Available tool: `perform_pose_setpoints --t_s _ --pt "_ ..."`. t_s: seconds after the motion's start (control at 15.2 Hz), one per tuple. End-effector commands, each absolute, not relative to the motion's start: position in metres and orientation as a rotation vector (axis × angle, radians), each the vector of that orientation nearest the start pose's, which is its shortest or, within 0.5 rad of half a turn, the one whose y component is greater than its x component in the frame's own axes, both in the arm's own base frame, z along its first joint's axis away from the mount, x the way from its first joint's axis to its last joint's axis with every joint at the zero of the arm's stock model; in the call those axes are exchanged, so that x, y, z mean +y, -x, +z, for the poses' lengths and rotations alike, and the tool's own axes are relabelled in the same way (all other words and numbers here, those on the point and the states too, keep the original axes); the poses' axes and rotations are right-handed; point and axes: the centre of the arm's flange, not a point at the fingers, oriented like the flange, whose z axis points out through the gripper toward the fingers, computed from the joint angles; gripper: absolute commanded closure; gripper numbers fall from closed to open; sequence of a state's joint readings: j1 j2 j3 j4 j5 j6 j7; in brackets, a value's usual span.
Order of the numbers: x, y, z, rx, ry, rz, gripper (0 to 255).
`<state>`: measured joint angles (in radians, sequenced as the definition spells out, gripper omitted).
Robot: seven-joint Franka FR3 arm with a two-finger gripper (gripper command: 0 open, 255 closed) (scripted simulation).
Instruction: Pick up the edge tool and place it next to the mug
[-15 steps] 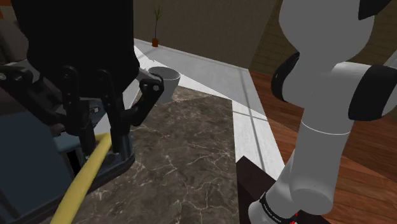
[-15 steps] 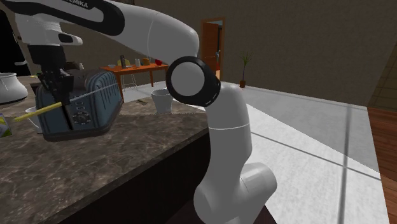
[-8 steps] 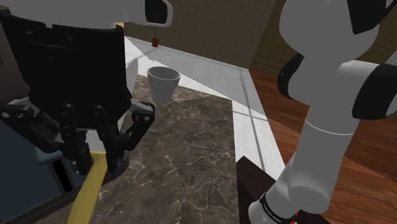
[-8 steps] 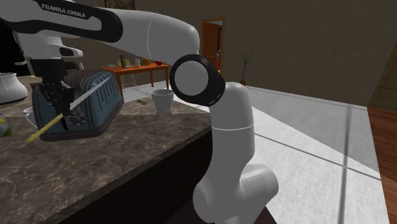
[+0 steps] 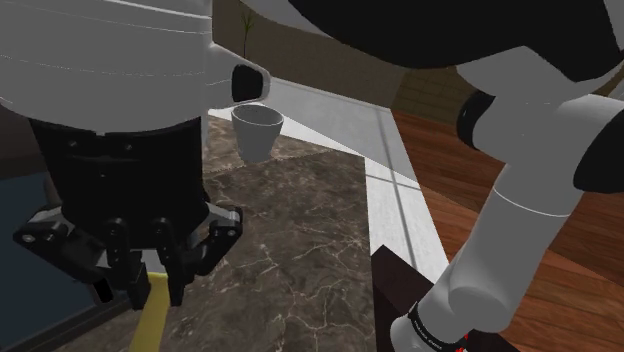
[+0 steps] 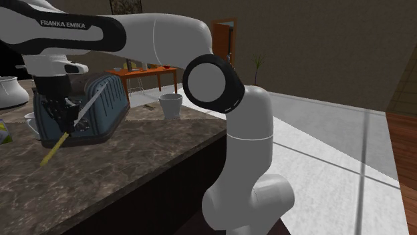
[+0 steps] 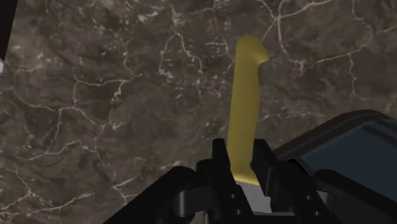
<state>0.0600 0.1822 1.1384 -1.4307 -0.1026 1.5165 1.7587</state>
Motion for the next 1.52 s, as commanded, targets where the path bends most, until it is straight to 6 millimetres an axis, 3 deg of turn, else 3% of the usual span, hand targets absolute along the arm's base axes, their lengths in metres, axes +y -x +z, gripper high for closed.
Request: perform_pose_setpoints --t_s 0.0,0.79,1.32,1.39,1.45 --pt "0.506 -0.280 0.618 0.909 3.007 0.104 255" --pt "0.506 -0.280 0.555 0.909 3.007 0.104 255" --pt "0.506 -0.280 0.552 0.909 3.007 0.104 255" --pt "0.507 -0.279 0.551 0.909 3.007 0.104 0" --pt "0.507 -0.280 0.552 0.908 3.007 0.104 0"
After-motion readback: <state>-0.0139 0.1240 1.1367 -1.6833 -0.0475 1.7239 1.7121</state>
